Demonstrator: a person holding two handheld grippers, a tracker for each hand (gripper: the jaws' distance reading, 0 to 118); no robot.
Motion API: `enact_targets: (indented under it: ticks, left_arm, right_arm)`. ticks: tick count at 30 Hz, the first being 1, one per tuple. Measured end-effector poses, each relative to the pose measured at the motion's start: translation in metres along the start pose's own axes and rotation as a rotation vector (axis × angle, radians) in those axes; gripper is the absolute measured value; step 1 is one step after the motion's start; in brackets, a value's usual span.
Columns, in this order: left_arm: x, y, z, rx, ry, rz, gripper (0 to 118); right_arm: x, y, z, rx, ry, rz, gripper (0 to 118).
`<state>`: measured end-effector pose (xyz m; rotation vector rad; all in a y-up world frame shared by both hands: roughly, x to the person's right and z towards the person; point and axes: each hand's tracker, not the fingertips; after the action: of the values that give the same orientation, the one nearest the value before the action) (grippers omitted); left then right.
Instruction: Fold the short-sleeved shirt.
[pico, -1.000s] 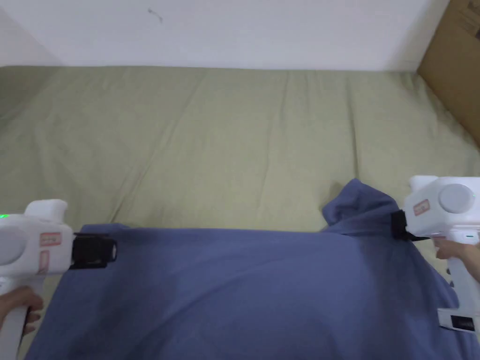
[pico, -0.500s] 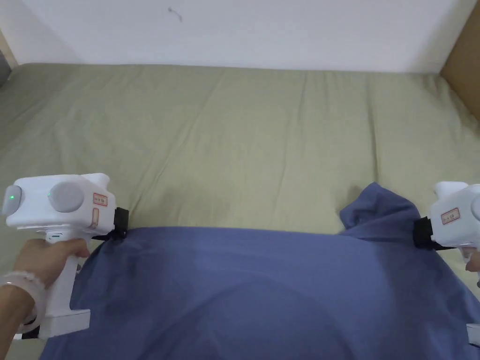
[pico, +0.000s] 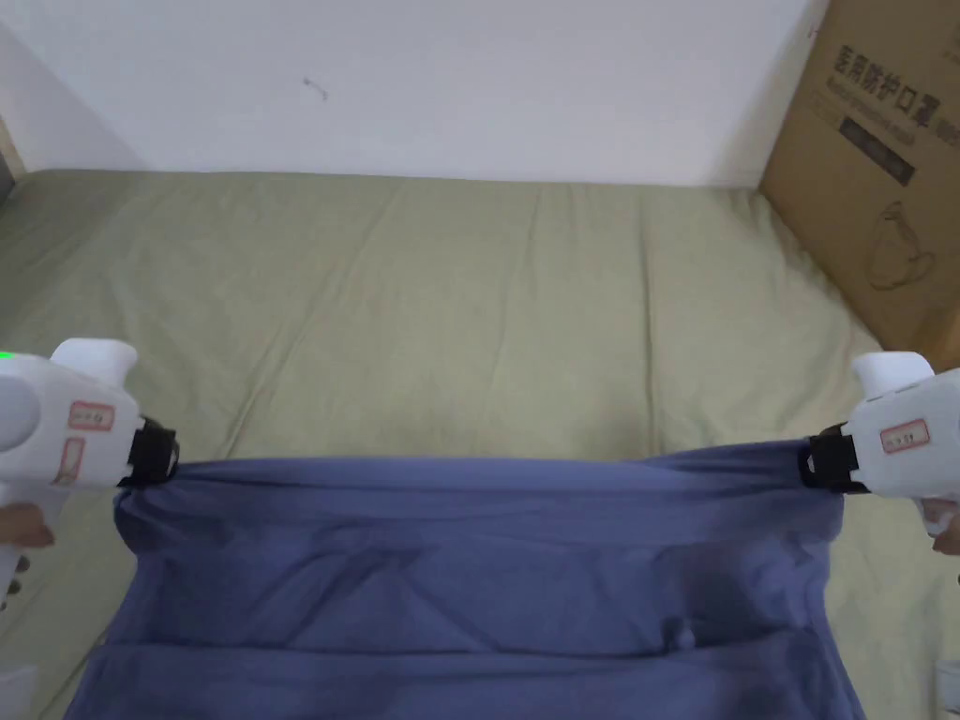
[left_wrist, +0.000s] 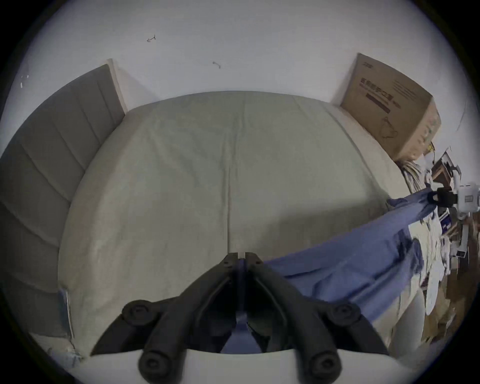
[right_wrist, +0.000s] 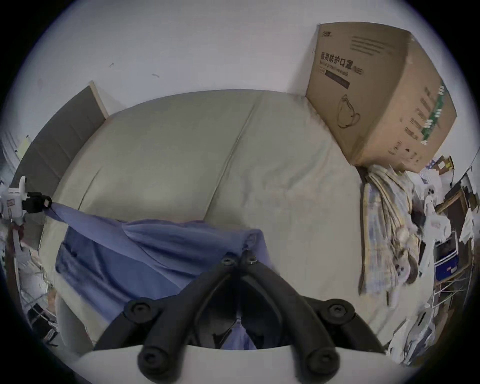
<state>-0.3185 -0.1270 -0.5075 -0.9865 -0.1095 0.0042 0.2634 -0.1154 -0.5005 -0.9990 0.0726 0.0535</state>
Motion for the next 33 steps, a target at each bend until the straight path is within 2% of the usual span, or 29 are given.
enact_targets:
  ticks: [4,9,12,15,17,18,19,20,21,25,26,27,28,29,30,31,33]
  left_arm:
    - [-0.002,-0.067,0.025,-0.039,0.003,-0.009,1]
    - [-0.004,-0.137,0.021,-0.136,-0.013,0.007,1]
    - [-0.008,-0.165,0.011,-0.185,0.007,0.031,1]
    - [-0.009,-0.179,0.006,-0.197,0.000,0.038,1]
    - [-0.009,-0.182,0.004,-0.187,-0.002,0.037,6]
    - [-0.008,-0.182,0.005,-0.181,0.002,0.040,22]
    - [-0.004,-0.179,0.007,-0.181,0.011,0.043,51]
    - [-0.002,-0.177,0.009,-0.181,0.012,0.041,89]
    - [0.000,-0.177,0.012,-0.177,0.017,0.034,116]
    - [0.005,-0.163,0.046,-0.055,-0.012,0.073,112]
    - [0.005,-0.159,0.054,-0.024,-0.028,0.085,111]
    - [0.005,-0.155,0.065,0.011,-0.051,0.105,104]
    - [0.006,-0.151,0.075,0.042,-0.065,0.128,89]
    - [0.007,-0.148,0.083,0.076,-0.082,0.145,65]
    - [0.007,-0.146,0.091,0.106,-0.106,0.157,22]
    - [0.008,-0.145,0.097,0.128,-0.111,0.160,2]
    - [0.011,-0.146,0.104,0.169,-0.098,0.178,0]
  right_arm:
    - [-0.004,-0.075,0.024,-0.044,0.017,0.009,1]
    - [-0.012,-0.156,0.014,-0.158,0.020,-0.006,1]
    - [-0.005,-0.189,-0.004,-0.204,0.050,-0.067,1]
    - [-0.003,-0.206,-0.011,-0.202,0.047,-0.089,2]
    - [-0.004,-0.207,-0.008,-0.166,0.048,-0.107,8]
    - [-0.006,-0.206,-0.003,-0.161,0.053,-0.113,29]
    - [-0.006,-0.205,0.001,-0.144,0.061,-0.121,51]
    - [-0.009,-0.203,0.005,-0.132,0.064,-0.122,70]
    - [-0.013,-0.200,0.012,-0.111,0.038,-0.111,78]
    - [-0.030,-0.181,0.046,0.069,-0.017,-0.076,77]
    - [-0.036,-0.175,0.054,0.111,-0.021,-0.079,73]
    - [-0.044,-0.169,0.063,0.171,-0.010,-0.078,60]
    - [-0.053,-0.163,0.070,0.233,-0.005,-0.075,43]
    - [-0.061,-0.158,0.076,0.280,-0.011,-0.079,18]
    - [-0.073,-0.154,0.081,0.338,-0.015,-0.079,1]
    - [-0.084,-0.150,0.083,0.400,-0.030,-0.087,1]
    - [-0.105,-0.146,0.087,0.485,-0.042,-0.074,1]
